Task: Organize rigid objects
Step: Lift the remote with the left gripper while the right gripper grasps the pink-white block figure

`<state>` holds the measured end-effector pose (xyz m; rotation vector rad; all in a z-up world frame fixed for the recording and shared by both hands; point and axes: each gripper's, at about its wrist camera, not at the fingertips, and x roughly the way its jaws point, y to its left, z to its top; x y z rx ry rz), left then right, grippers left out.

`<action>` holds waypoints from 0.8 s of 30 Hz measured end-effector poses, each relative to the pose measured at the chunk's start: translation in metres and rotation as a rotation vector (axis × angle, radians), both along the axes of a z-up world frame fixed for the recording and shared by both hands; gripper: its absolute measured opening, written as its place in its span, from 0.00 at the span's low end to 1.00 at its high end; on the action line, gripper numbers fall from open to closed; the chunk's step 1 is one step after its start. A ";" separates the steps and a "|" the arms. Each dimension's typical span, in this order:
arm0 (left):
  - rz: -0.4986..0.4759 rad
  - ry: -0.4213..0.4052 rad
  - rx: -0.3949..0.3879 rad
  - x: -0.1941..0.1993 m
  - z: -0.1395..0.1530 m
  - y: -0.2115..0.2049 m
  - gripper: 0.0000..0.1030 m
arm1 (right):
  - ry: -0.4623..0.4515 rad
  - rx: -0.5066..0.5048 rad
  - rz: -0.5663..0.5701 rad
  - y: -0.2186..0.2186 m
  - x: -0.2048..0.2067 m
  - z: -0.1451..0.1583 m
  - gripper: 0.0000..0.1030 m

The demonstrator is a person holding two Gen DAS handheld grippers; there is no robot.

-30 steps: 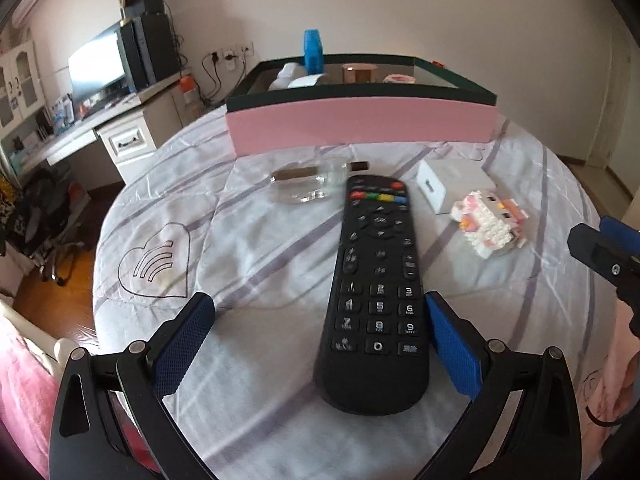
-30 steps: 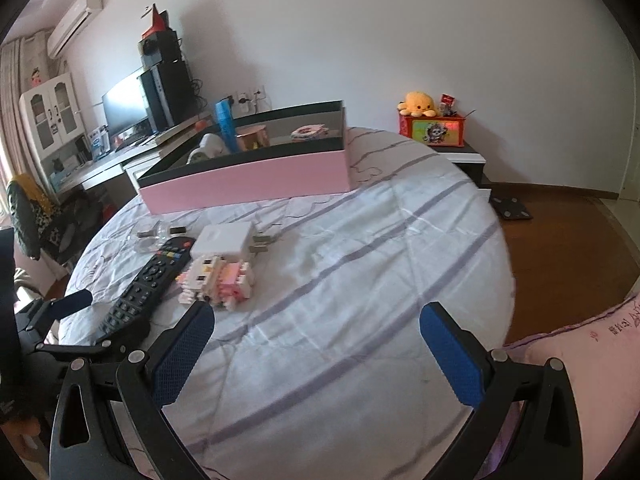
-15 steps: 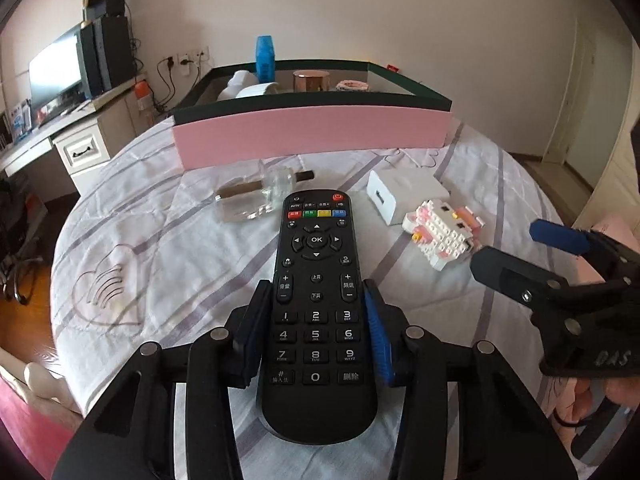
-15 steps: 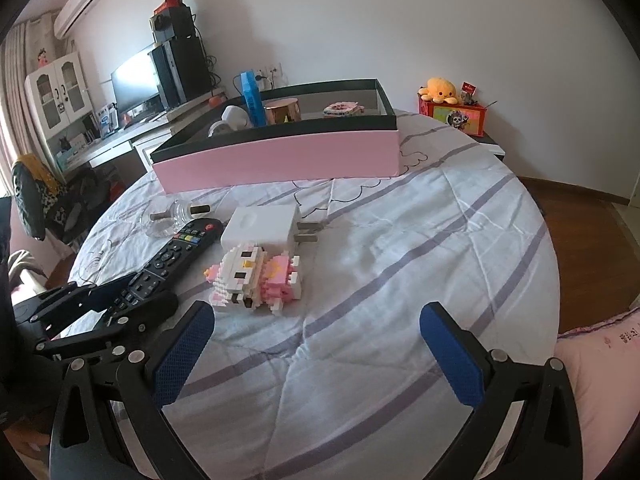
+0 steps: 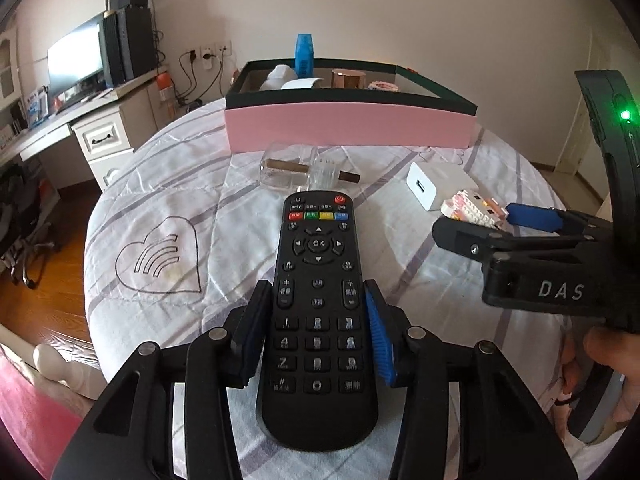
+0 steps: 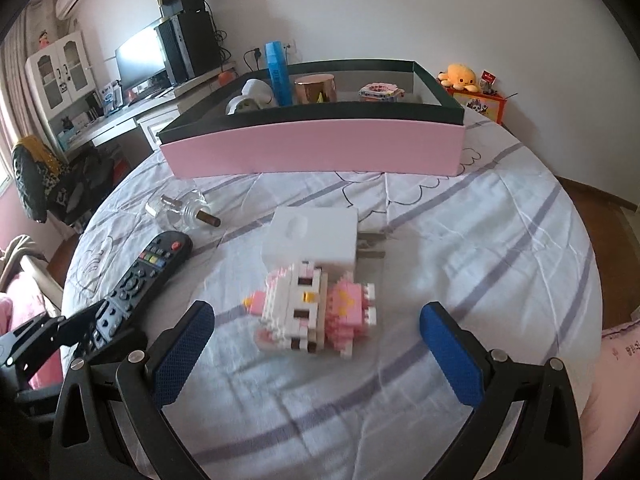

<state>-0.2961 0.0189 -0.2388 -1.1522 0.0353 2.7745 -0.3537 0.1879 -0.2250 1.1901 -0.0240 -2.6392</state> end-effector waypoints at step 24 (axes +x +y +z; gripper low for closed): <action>-0.027 0.031 -0.006 -0.008 0.009 0.000 0.43 | 0.038 0.068 0.000 0.008 0.012 0.002 0.57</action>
